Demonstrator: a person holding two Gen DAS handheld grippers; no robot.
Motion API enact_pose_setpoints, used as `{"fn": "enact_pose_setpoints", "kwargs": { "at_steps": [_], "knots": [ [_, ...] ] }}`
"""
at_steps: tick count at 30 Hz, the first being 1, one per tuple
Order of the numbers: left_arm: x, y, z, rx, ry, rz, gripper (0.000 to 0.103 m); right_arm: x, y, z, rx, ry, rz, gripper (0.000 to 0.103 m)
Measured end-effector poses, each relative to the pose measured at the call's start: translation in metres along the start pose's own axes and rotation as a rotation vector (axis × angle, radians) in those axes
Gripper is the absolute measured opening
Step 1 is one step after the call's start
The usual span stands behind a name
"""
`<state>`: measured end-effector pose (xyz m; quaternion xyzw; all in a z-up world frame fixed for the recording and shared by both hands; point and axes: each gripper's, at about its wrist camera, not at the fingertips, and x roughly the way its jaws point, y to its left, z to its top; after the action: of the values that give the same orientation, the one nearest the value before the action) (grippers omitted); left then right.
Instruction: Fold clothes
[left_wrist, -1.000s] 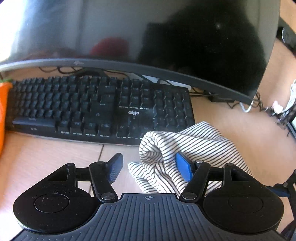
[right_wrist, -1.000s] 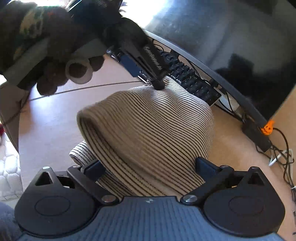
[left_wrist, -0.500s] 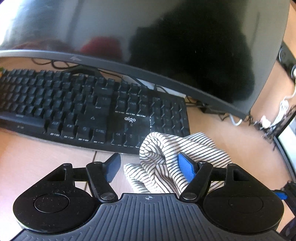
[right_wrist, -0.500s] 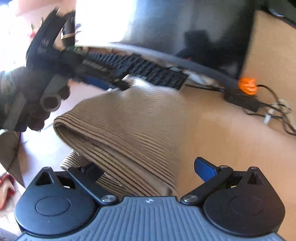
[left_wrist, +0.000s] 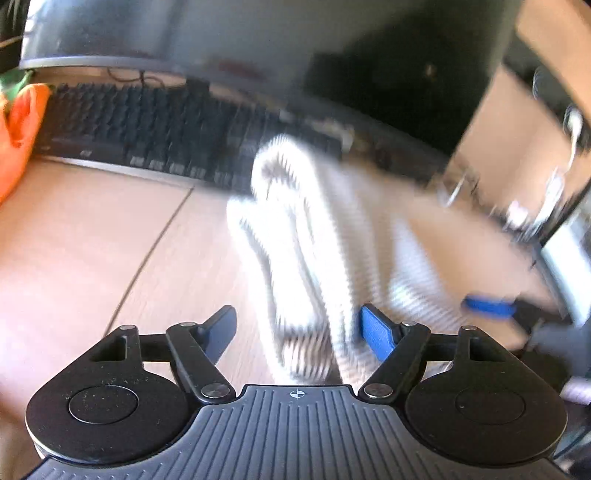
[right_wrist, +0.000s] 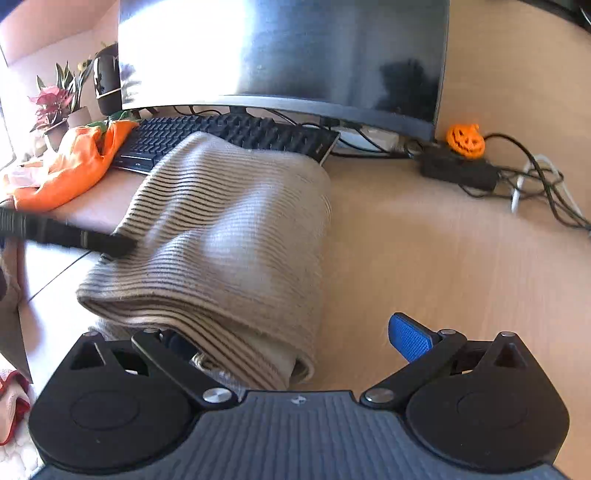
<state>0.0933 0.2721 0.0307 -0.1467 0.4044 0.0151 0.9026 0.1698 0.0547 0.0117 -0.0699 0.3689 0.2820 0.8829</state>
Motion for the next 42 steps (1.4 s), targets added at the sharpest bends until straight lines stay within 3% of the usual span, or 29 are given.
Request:
{"fn": "enact_pose_setpoints", "kwargs": {
  "at_steps": [1, 3, 7, 10, 12, 16, 19, 22, 27, 30, 33, 36, 42],
  "knots": [
    [0.000, -0.002, -0.007, -0.012, 0.009, 0.021, 0.081, -0.002, -0.003, -0.002, 0.020, 0.018, 0.016, 0.102],
    [-0.007, -0.002, -0.014, -0.073, 0.010, -0.006, 0.078, -0.007, -0.004, -0.003, -0.020, 0.034, 0.049, 0.102],
    [-0.011, -0.013, -0.016, -0.012, -0.009, 0.039, 0.080, 0.000, 0.004, -0.001, -0.167, 0.063, 0.061, 0.103],
    [0.007, -0.015, -0.008, 0.005, 0.023, 0.073, 0.081, 0.013, 0.011, 0.007, -0.193, 0.059, 0.036, 0.103],
    [0.016, -0.018, 0.000, 0.047, 0.006, 0.112, 0.084, 0.019, 0.015, 0.012, -0.202, 0.035, -0.003, 0.103],
    [0.013, -0.021, 0.004, 0.042, -0.026, 0.130, 0.084, 0.009, 0.006, 0.004, -0.146, 0.021, 0.009, 0.103],
    [-0.006, -0.026, -0.015, -0.004, -0.089, 0.127, 0.094, -0.004, -0.003, -0.005, -0.110, 0.004, 0.018, 0.103],
    [-0.031, -0.036, -0.040, -0.049, -0.146, 0.137, 0.096, -0.035, -0.013, -0.019, -0.084, -0.037, 0.028, 0.103],
    [-0.072, -0.072, -0.090, -0.055, -0.264, 0.215, 0.103, -0.088, -0.013, -0.047, -0.028, -0.158, 0.040, 0.103],
    [-0.086, -0.090, -0.119, -0.075, -0.328, 0.266, 0.103, -0.107, -0.004, -0.070, 0.001, -0.220, -0.014, 0.103],
    [-0.087, -0.098, -0.137, -0.077, -0.320, 0.271, 0.103, -0.114, 0.004, -0.091, -0.028, -0.218, -0.079, 0.103],
    [-0.088, -0.100, -0.142, -0.076, -0.308, 0.273, 0.103, -0.118, 0.007, -0.100, -0.075, -0.185, -0.053, 0.103],
    [-0.092, -0.102, -0.149, -0.097, -0.293, 0.299, 0.103, -0.126, 0.000, -0.098, -0.042, -0.207, -0.045, 0.103]
  ]
}}
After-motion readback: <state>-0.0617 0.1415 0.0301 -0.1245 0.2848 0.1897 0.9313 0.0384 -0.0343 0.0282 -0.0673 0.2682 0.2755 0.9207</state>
